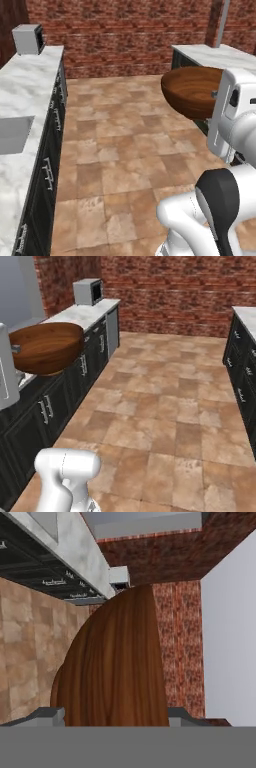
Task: Pick up the bowls from the cabinet and place each bowl in front of a stool on the dining counter.
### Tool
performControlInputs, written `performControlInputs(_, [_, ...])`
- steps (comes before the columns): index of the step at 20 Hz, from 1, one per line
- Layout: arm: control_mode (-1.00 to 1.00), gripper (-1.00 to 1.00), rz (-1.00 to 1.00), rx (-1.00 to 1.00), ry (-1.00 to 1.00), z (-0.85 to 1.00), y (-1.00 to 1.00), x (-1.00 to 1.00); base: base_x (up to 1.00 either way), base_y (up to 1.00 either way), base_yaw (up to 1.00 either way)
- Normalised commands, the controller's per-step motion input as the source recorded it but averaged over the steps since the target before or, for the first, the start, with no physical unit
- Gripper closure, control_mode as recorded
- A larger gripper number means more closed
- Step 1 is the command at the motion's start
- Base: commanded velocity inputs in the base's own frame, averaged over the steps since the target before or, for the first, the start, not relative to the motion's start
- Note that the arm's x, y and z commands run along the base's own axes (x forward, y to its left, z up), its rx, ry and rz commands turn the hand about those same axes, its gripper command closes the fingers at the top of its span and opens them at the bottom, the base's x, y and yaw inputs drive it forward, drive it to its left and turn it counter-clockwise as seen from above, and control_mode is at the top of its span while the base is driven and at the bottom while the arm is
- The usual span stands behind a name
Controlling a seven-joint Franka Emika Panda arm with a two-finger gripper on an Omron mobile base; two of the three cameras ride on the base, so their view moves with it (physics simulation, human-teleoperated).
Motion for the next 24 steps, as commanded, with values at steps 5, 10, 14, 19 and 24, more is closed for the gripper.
performControlInputs(5, [1.00,1.00,0.00,0.00,0.00,0.00,0.00,0.00,1.00,-0.09,-0.23])
performControlInputs(10, [1.00,1.00,0.00,0.00,0.00,0.00,0.00,0.00,1.00,-0.07,-0.02])
performControlInputs(14, [1.00,1.00,0.00,0.00,0.00,0.00,0.00,0.00,1.00,-0.09,0.00])
performControlInputs(19, [1.00,1.00,0.00,0.00,0.00,0.00,0.00,0.00,1.00,-0.08,-0.02])
performControlInputs(24, [1.00,1.00,0.00,0.00,0.00,0.00,0.00,0.00,1.00,0.00,-0.13])
